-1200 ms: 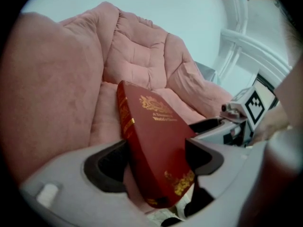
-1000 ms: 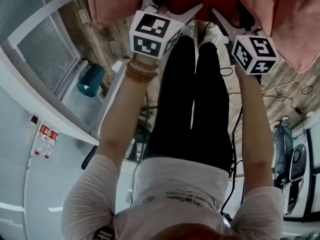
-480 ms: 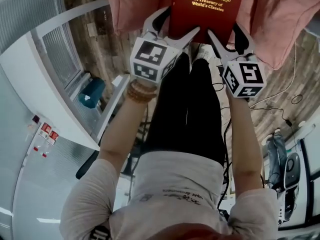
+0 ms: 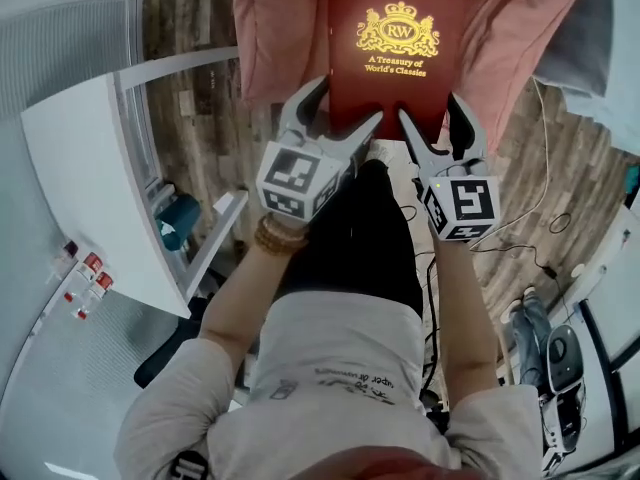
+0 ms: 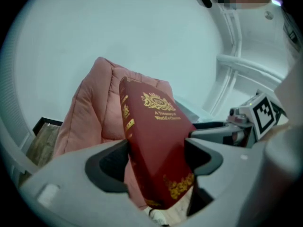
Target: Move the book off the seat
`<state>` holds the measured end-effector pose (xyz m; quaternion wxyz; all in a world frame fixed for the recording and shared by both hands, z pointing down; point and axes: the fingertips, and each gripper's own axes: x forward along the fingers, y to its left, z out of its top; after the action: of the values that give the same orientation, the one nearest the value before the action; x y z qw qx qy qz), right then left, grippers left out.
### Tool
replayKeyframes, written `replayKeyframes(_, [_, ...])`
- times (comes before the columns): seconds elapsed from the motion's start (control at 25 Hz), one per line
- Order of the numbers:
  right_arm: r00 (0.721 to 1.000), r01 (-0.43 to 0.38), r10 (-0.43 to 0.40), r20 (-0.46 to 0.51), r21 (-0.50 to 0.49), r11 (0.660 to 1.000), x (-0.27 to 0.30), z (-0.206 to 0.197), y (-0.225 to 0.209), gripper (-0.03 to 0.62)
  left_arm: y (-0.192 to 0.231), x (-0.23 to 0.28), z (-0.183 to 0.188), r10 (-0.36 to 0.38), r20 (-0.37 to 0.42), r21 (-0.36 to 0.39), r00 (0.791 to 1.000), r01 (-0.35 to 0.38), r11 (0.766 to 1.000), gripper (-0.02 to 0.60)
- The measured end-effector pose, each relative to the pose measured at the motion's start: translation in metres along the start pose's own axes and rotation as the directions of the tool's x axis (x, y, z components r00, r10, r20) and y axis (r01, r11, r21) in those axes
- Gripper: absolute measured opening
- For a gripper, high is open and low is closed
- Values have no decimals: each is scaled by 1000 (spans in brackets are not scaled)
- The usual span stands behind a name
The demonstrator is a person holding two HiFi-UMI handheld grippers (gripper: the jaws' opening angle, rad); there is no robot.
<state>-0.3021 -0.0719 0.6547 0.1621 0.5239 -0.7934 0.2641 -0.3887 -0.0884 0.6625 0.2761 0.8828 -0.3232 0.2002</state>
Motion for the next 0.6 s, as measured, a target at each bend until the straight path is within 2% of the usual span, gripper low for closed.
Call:
replayKeyframes(0.44, [987, 39, -20, 158, -117, 992, -93, 151, 48, 309, -59, -94, 144, -3, 145, 124, 989, -16, 992, 367])
replayKeyframes(0.6, [978, 56, -25, 209, -147, 988, -144, 195, 62, 310, -98, -131, 188, -11, 180, 150, 984, -16, 989, 367])
